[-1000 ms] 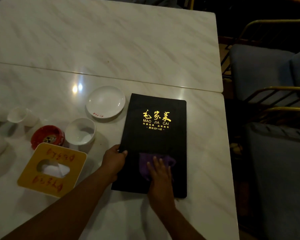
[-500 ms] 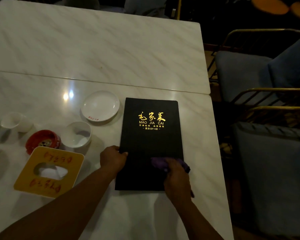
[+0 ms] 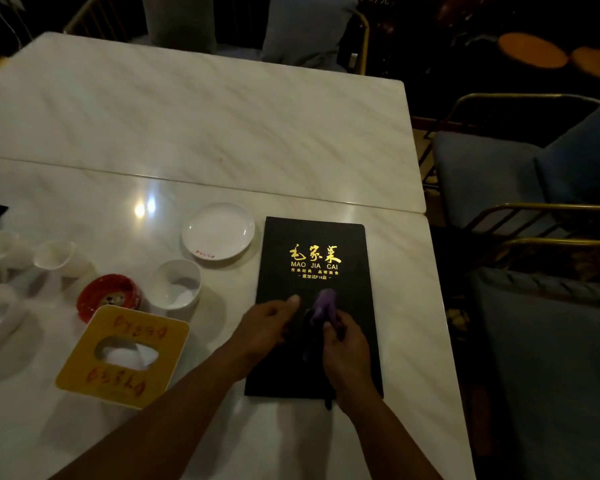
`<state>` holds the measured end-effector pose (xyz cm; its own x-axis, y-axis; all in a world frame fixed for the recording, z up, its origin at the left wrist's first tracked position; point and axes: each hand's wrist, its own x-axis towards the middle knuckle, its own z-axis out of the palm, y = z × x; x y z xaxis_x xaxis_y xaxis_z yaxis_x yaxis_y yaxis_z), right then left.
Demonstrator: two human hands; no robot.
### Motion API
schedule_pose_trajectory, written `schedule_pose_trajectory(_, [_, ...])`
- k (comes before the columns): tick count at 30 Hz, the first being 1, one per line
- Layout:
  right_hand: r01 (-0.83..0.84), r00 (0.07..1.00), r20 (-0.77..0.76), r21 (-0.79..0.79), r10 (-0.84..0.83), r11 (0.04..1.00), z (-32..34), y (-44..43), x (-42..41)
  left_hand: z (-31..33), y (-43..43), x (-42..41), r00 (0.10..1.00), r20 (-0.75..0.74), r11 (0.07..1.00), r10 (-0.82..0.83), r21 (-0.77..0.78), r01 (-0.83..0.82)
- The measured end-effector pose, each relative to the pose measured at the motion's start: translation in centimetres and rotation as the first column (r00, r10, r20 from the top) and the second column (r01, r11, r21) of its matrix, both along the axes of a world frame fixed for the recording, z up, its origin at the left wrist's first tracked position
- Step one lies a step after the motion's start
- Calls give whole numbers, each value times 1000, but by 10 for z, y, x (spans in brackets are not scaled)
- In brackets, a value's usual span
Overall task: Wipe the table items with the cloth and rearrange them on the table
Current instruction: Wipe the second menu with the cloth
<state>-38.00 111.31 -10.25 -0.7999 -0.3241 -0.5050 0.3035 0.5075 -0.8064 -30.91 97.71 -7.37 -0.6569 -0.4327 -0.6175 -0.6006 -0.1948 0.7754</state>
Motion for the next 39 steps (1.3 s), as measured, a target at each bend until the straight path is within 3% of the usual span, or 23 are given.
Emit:
schedule_pose_trajectory(3, [-74, 995, 58, -107, 81, 991, 12, -15, 11, 13, 0, 0, 995, -80, 985, -55, 159, 67])
schedule_pose_trajectory(5, [-103, 977, 154, -254, 145, 962, 26, -19, 17, 14, -7, 5, 992, -105, 995, -66, 72, 74])
schedule_pose_trajectory(7, [-97, 979, 140, -312, 147, 945, 37, -22, 20, 16, -18, 12, 995, -99, 1000, -29, -14, 28])
schedule_pose_trajectory(11, [-149, 983, -128, -138, 132, 979, 46, -37, 26, 30, -45, 38, 976, -193, 967, 99, 249, -49])
schedule_pose_trajectory(15, [-269, 963, -40, -266, 268, 926, 65, -73, 53, 47, -89, 80, 935, -333, 920, 121, 392, 20])
schedule_pose_trajectory(17, [-299, 952, -29, -306, 305, 904, 78, -103, 77, 56, -120, 110, 919, -382, 952, 96, 304, 27])
schedule_pose_trajectory(20, [-344, 937, -158, -248, 312, 906, 89, -157, 122, 62, -177, 165, 918, -396, 998, 13, -46, -34])
schedule_pose_trajectory(24, [-400, 911, -227, -291, 343, 869, 103, -238, 209, 71, -253, 251, 895, -390, 974, 218, 36, -222])
schedule_pose_trajectory(27, [-428, 900, -239, -337, 363, 839, 104, -300, 276, 69, -303, 318, 913, -318, 962, 256, 180, -207])
schedule_pose_trajectory(29, [-447, 893, -220, -333, 392, 831, 99, -340, 322, 68, -331, 365, 950, -256, 982, 178, 110, -154])
schedule_pose_trajectory(32, [-524, 851, -198, -287, 486, 802, 90, -396, 385, 64, -378, 431, 944, -244, 972, 223, -11, -233])
schedule_pose_trajectory(35, [-591, 806, -159, -211, 570, 778, 70, -442, 434, 59, -426, 490, 954, -209, 936, 216, -232, -263])
schedule_pose_trajectory(39, [-686, 685, 100, -248, 722, 684, 32, -493, 494, 40, -481, 562, 979, -113, 888, 172, -412, -204])
